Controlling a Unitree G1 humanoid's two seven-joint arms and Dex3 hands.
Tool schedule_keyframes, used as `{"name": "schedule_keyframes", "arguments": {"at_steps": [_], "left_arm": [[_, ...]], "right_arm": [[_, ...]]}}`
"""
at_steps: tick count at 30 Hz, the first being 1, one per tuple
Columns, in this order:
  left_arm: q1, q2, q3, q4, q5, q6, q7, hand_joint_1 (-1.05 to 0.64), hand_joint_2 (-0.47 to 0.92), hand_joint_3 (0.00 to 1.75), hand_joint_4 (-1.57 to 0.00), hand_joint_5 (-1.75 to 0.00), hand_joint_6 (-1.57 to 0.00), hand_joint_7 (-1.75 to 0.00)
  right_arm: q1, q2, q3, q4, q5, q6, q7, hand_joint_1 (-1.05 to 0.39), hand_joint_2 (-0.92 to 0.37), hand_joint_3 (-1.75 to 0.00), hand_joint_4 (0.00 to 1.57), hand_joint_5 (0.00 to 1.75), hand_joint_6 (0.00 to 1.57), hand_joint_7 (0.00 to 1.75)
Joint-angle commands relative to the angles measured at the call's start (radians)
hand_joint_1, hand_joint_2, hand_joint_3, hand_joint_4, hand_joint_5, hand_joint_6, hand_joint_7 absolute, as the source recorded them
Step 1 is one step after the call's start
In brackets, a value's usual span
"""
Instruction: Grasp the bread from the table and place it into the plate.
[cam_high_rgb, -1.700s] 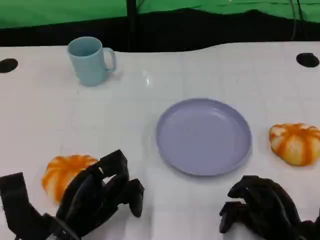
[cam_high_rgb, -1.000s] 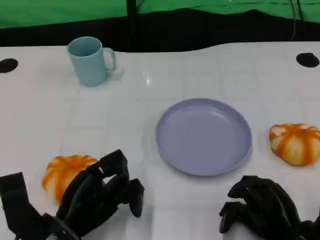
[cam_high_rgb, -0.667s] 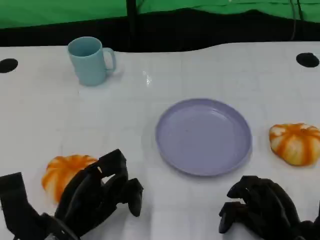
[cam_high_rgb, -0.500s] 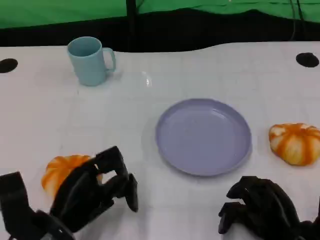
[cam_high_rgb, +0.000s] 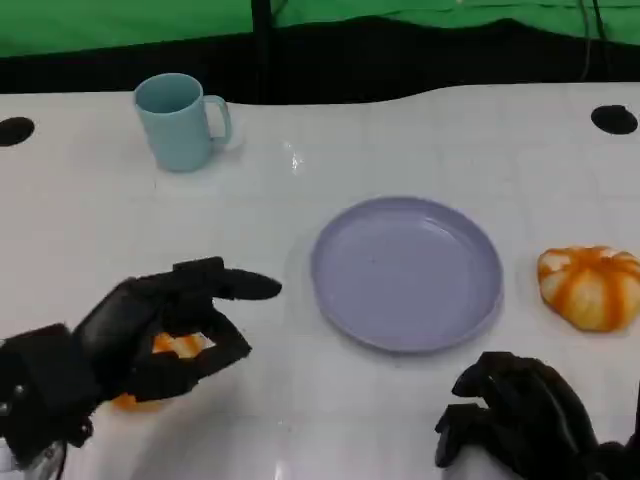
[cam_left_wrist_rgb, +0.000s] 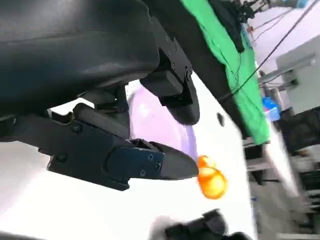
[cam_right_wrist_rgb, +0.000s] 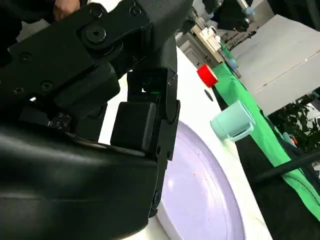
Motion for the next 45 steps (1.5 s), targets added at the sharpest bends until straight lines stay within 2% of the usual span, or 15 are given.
{"name": "schedule_keyframes", "arguments": {"at_steps": [1,2,3,6,9,11,17,22,27,35,41,45], "left_arm": [[0.032,0.104,-0.019,-0.117,0.212,0.02,0.096,-0.66,0.92,0.17,-0.43,-0.78,-0.52,-0.06],[0.038,0.132,-0.024,-0.155,0.282,0.032,0.112,-0.66,0.92,0.16,-0.43,-0.76,-0.52,-0.05],[0.042,0.152,-0.028,-0.182,0.332,0.043,0.124,-0.7,0.92,0.16,-0.47,-0.58,-0.5,-0.02],[0.06,0.193,-0.048,-0.298,0.531,0.132,0.152,-0.75,0.92,0.15,-0.56,-0.27,-0.46,0.0],[0.068,0.215,-0.079,-0.383,0.676,0.224,0.121,-0.78,0.92,0.18,-0.55,-0.16,-0.41,0.0],[0.071,0.229,-0.106,-0.423,0.777,0.27,0.105,-0.79,0.92,0.19,-0.53,-0.13,-0.38,0.0],[0.058,0.254,-0.181,-0.448,1.001,0.343,0.048,-0.74,0.92,0.07,-0.49,-0.06,-0.33,0.0],[0.022,0.275,-0.228,-0.423,1.098,0.37,-0.064,-0.73,0.9,0.04,-0.42,-0.01,-0.28,0.0],[-0.022,0.268,-0.274,-0.343,1.158,0.383,-0.098,-0.74,0.88,0.01,-0.41,0.0,-0.28,0.0],[-0.076,0.246,-0.327,-0.186,1.176,0.39,-0.026,-0.75,0.88,0.0,-0.39,0.0,-0.27,0.0],[-0.141,0.22,-0.385,0.07,1.159,0.374,0.14,-0.75,0.89,0.01,-0.36,0.0,-0.25,0.0],[-0.177,0.204,-0.399,0.187,1.108,0.37,0.191,-0.72,0.9,0.01,-0.37,-0.01,-0.24,0.0]], "right_arm": [[0.006,-0.007,0.001,-0.01,-0.001,-0.008,-0.005,-1.02,-0.73,0.0,1.55,0.77,1.57,0.39],[0.005,-0.007,0.001,-0.008,-0.001,-0.011,-0.003,-1.02,-0.73,0.0,1.55,0.78,1.57,0.39],[0.005,-0.007,0.001,-0.007,-0.001,-0.013,-0.002,-1.02,-0.73,0.0,1.55,0.78,1.57,0.39],[0.003,-0.006,-0.001,-0.006,0.002,-0.006,-0.005,-1.02,-0.73,0.0,1.55,0.79,1.57,0.39],[0.005,-0.005,0.0,-0.009,0.001,-0.005,-0.008,-1.02,-0.73,0.0,1.55,0.79,1.57,0.39],[0.006,-0.004,0.0,-0.01,0.001,-0.004,-0.01,-1.02,-0.73,0.0,1.55,0.79,1.57,0.39],[0.009,-0.005,0.002,-0.017,0.001,-0.002,-0.013,-1.02,-0.73,0.0,1.54,0.8,1.57,0.38],[0.008,-0.006,0.0,-0.013,0.003,-0.005,-0.01,-1.02,-0.73,0.0,1.53,0.81,1.57,0.38],[0.005,-0.007,-0.001,-0.01,0.003,-0.006,-0.009,-1.02,-0.73,0.0,1.53,0.82,1.57,0.38],[0.007,-0.006,0.0,-0.015,0.0,-0.002,-0.017,-1.02,-0.73,0.0,1.52,0.83,1.57,0.38],[0.006,-0.01,0.0,-0.011,0.004,-0.003,-0.006,-1.02,-0.73,0.0,1.51,0.83,1.57,0.38],[0.006,-0.007,-0.002,-0.008,0.005,-0.008,-0.004,-1.02,-0.73,0.0,1.52,0.83,1.57,0.38]]}}
